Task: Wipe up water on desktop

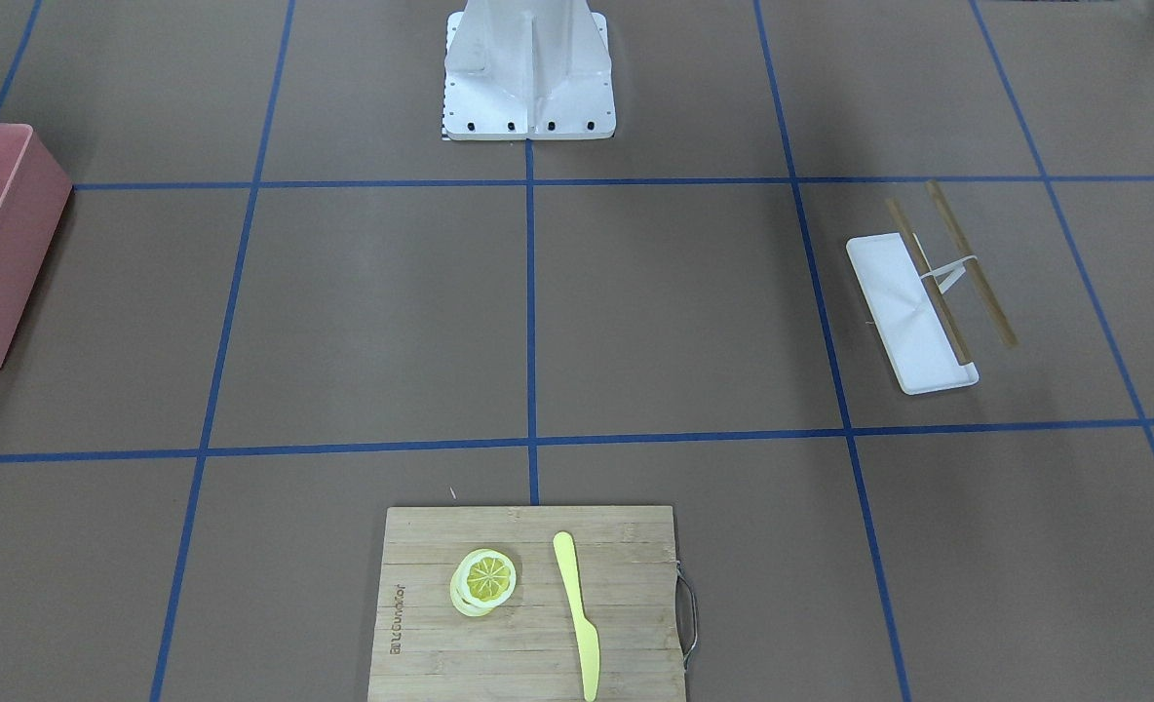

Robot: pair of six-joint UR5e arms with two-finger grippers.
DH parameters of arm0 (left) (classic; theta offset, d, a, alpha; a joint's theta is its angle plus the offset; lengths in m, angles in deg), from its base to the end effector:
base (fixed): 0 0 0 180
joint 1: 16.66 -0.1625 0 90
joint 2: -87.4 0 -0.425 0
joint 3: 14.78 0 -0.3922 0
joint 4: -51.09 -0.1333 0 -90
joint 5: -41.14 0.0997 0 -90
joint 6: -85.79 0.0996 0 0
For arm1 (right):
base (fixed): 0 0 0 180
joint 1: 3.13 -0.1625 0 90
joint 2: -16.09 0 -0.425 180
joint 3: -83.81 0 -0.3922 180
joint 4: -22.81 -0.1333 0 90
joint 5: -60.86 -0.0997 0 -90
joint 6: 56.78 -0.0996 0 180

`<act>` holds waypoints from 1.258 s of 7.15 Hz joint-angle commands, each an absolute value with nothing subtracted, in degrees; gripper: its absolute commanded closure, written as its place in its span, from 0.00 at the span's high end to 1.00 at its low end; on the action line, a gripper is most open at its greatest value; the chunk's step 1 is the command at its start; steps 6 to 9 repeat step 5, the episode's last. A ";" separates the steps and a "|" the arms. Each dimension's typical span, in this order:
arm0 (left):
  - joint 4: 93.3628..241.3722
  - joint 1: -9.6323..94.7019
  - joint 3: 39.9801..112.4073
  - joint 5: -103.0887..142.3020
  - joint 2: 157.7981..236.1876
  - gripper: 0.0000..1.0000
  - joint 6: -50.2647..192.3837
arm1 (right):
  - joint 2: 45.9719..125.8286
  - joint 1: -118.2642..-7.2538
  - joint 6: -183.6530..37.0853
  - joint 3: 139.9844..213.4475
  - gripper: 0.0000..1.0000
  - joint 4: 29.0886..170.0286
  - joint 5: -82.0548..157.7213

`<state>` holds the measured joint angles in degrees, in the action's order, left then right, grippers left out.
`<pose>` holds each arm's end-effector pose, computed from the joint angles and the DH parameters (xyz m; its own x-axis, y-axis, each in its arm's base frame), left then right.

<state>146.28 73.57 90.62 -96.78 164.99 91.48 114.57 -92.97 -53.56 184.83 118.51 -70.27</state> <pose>-0.0610 -0.4083 0.6090 0.6677 0.2005 -0.7169 -0.0625 0.9747 0.2144 0.0666 -0.4247 0.6459 0.7520 -0.0220 0.6588 0.0451 0.9988 -0.0181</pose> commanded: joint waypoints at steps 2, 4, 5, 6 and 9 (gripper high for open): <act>146.36 75.18 93.25 -97.02 162.02 0.98 91.50 | 114.00 -92.78 -53.62 183.04 1.00 118.52 -70.02; 146.36 75.10 92.89 -96.94 162.19 0.98 91.07 | 114.00 -92.78 -53.36 183.57 1.00 118.44 -70.63; 146.36 75.10 92.72 -97.02 162.02 0.98 91.24 | 113.83 -92.51 -53.27 183.48 1.00 118.44 -70.45; 146.36 75.10 92.72 -97.02 162.02 0.98 91.24 | 113.83 -92.51 -53.27 183.48 1.00 118.44 -70.45; 146.36 75.10 92.72 -97.02 162.02 0.98 91.24 | 113.83 -92.51 -53.27 183.48 1.00 118.44 -70.45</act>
